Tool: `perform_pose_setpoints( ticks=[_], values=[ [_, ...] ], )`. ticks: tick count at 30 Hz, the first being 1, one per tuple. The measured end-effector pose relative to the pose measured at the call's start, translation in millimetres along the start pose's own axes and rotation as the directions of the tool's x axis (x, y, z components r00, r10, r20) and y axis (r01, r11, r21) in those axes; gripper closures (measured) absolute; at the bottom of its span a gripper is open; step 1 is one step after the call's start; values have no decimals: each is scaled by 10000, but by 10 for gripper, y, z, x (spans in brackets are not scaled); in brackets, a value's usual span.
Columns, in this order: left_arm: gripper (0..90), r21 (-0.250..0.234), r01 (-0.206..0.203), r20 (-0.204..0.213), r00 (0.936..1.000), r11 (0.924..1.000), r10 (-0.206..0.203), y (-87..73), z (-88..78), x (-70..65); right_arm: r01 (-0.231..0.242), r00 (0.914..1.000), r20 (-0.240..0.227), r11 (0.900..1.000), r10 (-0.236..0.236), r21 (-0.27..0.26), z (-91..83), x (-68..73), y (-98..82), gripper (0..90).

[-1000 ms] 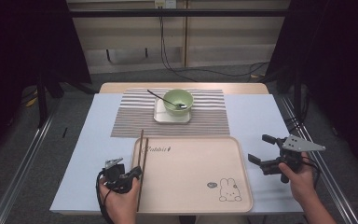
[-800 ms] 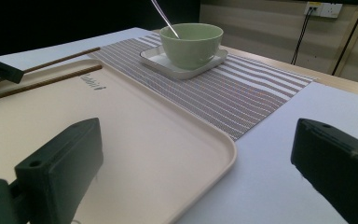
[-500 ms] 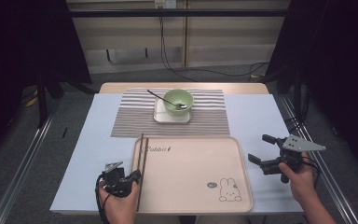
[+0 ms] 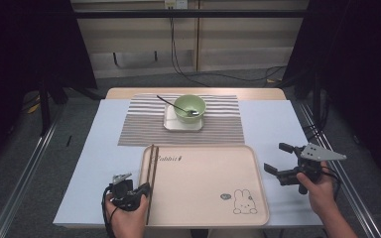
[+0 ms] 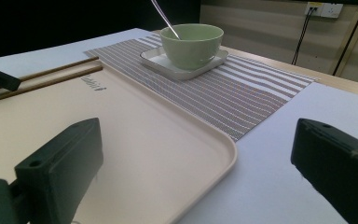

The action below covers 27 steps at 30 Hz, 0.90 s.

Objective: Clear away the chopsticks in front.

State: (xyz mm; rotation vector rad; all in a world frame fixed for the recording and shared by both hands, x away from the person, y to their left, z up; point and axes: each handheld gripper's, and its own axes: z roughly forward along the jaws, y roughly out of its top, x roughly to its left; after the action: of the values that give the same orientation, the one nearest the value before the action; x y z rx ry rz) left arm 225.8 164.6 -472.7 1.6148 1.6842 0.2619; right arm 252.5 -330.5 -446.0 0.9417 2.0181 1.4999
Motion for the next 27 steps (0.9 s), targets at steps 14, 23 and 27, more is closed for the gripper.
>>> perform_pose_setpoints(
  ticks=[14, 23, 27],
  values=[
    [857, 17, -73, 12, 10000, 10000, 73, -10, 0, -17, 0, 10000, -12, 10000, 0, 19, -3, -1, 0, 16],
    [856, 12, -120, -61, 9999, 9999, 120, -15, -4, -17, -7, 10000, -14, 10000, 7, -3, -1, 0, 1, 16],
    [849, -25, -113, -50, 9999, 9999, 113, -15, -1, -22, 21, 10000, -15, 10000, -21, -6, -3, 0, 2, 16]
  ],
)
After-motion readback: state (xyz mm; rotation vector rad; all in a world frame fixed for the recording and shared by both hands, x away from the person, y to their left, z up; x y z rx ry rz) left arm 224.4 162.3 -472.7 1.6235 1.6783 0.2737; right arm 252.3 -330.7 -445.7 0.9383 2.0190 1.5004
